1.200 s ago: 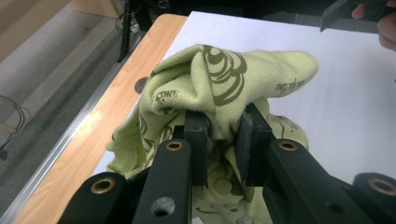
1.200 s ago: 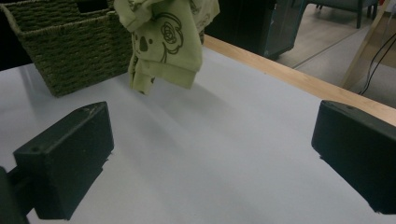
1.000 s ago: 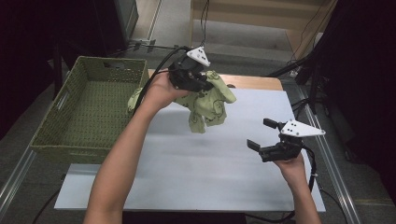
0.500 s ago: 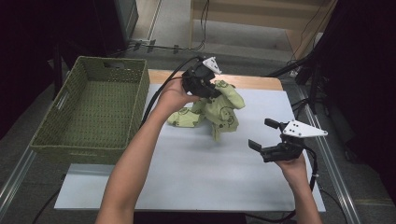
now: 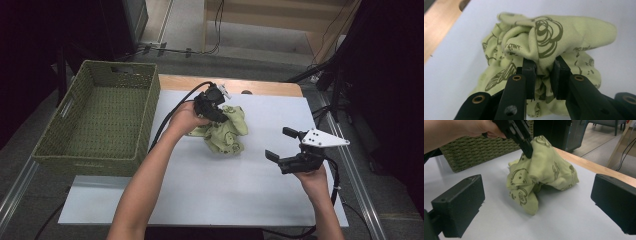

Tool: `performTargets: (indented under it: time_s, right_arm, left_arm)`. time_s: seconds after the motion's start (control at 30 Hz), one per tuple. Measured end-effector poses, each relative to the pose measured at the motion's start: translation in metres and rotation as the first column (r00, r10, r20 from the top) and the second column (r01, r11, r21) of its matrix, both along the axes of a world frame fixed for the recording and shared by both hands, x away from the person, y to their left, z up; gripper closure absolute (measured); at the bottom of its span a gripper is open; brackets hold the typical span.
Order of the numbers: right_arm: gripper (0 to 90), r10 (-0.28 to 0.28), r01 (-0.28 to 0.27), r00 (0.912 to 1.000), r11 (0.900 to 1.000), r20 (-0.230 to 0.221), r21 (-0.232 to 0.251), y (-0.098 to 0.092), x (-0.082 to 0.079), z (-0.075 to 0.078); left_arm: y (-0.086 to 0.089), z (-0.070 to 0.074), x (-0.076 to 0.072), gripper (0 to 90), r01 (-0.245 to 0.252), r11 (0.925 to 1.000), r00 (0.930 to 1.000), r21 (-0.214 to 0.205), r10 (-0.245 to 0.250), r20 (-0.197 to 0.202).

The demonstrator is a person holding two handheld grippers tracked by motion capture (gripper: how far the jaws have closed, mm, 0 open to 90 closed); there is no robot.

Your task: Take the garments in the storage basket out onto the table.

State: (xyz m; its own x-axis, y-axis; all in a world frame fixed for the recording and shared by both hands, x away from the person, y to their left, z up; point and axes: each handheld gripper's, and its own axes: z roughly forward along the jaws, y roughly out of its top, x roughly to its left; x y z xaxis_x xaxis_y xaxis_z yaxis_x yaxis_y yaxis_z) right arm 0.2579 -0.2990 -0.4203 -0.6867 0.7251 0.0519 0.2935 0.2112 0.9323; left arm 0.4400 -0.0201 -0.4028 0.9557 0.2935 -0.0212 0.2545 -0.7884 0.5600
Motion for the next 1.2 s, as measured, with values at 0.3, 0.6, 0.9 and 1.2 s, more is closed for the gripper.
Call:
performTargets:
  time_s: [0.3, 0.6, 0.9, 1.2]
  right_arm:
    - [0.0, -0.003, 0.003, 1.0000, 1.0000, -0.003, 0.002, -0.001, 0.000, 0.000]
    - [0.0, 0.002, -0.002, 1.0000, 1.0000, -0.009, 0.002, 0.000, 0.001, -0.001]
    - [0.0, 0.004, -0.004, 1.0000, 1.0000, -0.008, 0.002, 0.000, 0.001, -0.001]
    - [0.0, 0.005, -0.005, 1.0000, 1.0000, -0.006, 0.004, 0.001, 0.001, -0.001]
  left_arm:
    - [-0.004, -0.023, 0.003, 64.0, -0.022, 0.9994, 0.9976, 0.025, 0.024, -0.066]
    - [-0.006, -0.028, 0.001, 11.9, -0.070, 0.9974, 0.9888, -0.014, 0.068, -0.133]
    - [0.006, -0.011, -0.010, 0.0, -0.127, 0.9829, 0.9903, -0.133, 0.118, -0.073]
    - [0.040, 0.025, -0.033, 0.0, -0.170, 0.9419, 0.9852, -0.290, 0.170, -0.024]
